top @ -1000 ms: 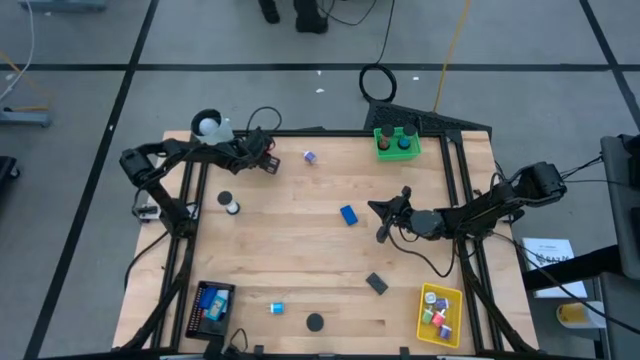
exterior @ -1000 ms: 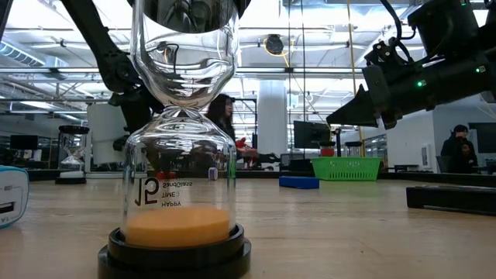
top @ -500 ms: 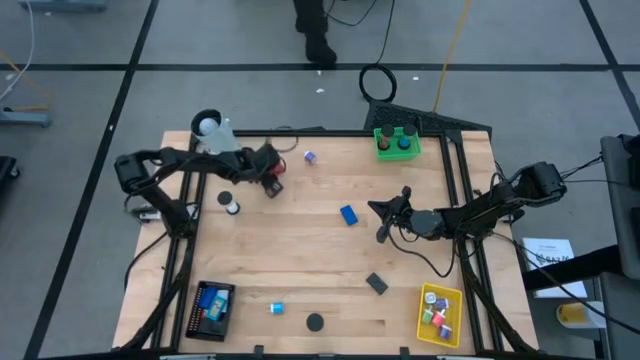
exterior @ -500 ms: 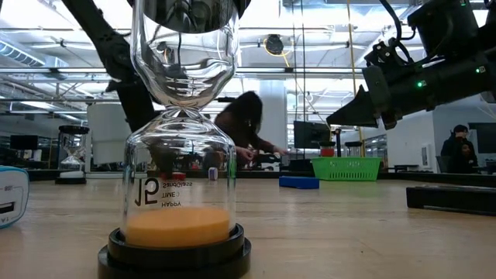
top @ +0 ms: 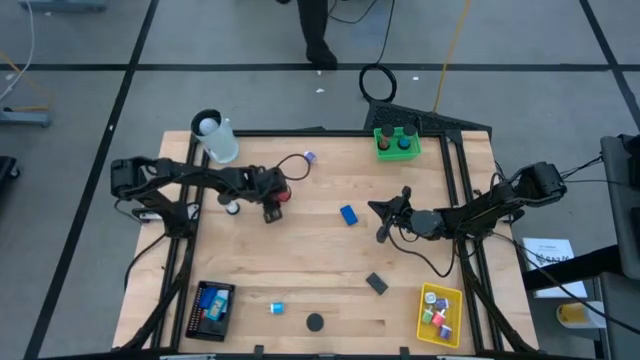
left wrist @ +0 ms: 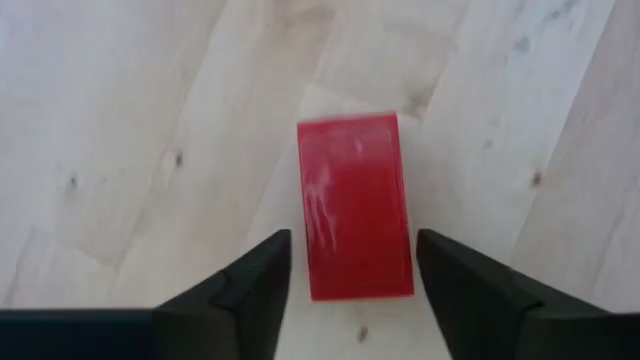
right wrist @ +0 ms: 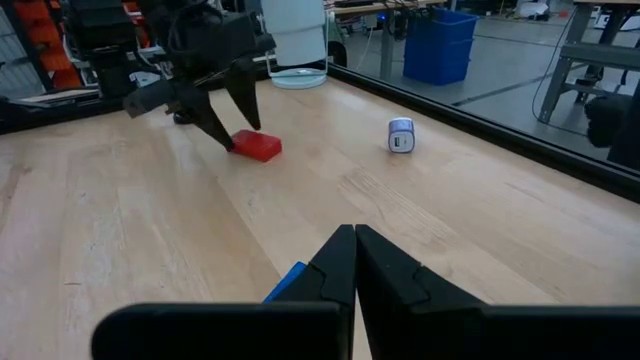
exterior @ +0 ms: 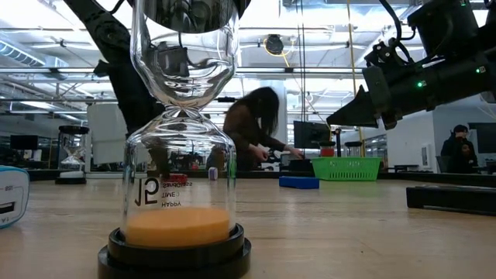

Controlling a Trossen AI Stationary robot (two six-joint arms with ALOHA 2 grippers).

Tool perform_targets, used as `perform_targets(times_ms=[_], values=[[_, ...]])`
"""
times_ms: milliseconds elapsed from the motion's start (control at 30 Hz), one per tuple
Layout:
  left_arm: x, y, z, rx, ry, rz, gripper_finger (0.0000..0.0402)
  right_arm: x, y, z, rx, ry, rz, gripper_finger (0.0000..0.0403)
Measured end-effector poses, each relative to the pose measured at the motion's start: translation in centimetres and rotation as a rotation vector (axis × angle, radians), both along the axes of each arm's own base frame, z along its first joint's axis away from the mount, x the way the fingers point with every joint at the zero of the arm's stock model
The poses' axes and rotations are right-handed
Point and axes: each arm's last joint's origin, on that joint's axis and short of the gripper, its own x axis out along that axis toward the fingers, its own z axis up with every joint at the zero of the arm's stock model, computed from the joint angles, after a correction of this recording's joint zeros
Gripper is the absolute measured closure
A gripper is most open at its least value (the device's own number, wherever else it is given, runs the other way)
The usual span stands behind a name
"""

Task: Pick & Place Office items
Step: Put the red digital clock into the black bin

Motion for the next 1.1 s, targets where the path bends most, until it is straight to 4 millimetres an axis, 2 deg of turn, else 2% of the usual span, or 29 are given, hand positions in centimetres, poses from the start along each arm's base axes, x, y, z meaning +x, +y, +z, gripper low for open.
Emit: perform_targets(times_ms=[133, 267, 367, 567, 667, 833, 1000, 1100], values=[[0.3, 0.1, 0.1, 0.019, -0.025, -0.018, 0.0133, 0.0, 0.0, 0.0, 0.000, 0.000, 0.000, 0.0403], [0.6, 0.3, 0.2, 0.026, -0.061, -0.001, 0.0113, 0.0, 0.0, 0.0, -0.001, 0.001, 0.000, 0.0403], [0.6, 0.6, 0.3, 0.027, -0.076, 0.032, 0.0118, 0.0, 0.0, 0.0, -0.002, 0.001, 0.000, 0.0403], [0.4, 1.0, 0.2, 0.022, -0.074, 0.058, 0.0162, 0.0, 0.0, 0.0, -0.002, 0.001, 0.000, 0.0403], [0.5, 0.9, 0.3, 0.008, -0.087, 0.058, 0.0170, 0.0, 0.0, 0.0, -0.002, 0.001, 0.000, 0.0403], [0.7, 0.9, -0.1, -0.010, -0.088, 0.057, 0.0156, 0.0, 0.0, 0.0, -0.002, 0.001, 0.000, 0.0403], [1.1, 1.1, -1.4, -0.002, -0.043, 0.028, 0.0132, 0.0, 0.0, 0.0, -0.002, 0.002, 0.000, 0.0403], [1.1, 1.1, -1.4, 0.010, -0.041, 0.019, 0.0135, 0.0, 0.0, 0.0, -0.002, 0.004, 0.000, 0.0402]])
